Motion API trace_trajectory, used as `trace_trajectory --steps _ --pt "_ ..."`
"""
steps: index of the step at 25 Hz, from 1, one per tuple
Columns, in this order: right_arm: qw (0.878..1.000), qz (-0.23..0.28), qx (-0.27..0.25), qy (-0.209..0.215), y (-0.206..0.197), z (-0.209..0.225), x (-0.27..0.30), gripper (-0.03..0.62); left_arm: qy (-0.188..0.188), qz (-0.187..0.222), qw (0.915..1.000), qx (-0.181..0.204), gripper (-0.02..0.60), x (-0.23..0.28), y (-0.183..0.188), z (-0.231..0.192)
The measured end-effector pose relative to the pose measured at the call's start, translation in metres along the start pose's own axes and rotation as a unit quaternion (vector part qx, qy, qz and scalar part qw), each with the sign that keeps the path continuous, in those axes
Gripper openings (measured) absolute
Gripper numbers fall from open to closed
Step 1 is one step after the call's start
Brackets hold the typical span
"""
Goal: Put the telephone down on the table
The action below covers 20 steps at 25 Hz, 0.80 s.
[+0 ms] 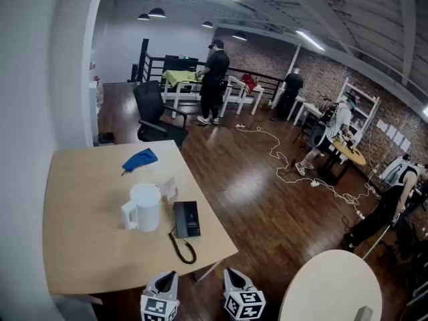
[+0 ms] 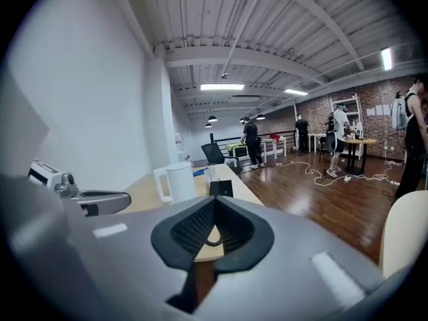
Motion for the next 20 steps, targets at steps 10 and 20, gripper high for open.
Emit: trace_trajectory --steps 10,20 --pt "1.000 0.011 -0.007 -0.008 -0.033 0.046 -0.083 -0.009 -0.053 0.005 0.9980 0.036 0.011 0.010 -0.005 0.105" --pt "0.999 0.011 0.028 0.014 -0.077 0.067 -0.127 -0.009 -0.048 -0.003 0.9985 0.028 0.012 -0.012 -0.012 0.097"
Point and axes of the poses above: the fingertips, and each gripper's own axes: x forward along the fingers, z to its right, y out of its top, the point moved 1 cm from there along -x, backward along the fingers, and after that the axes turned 6 degrees about z, right-handed, at the moved point
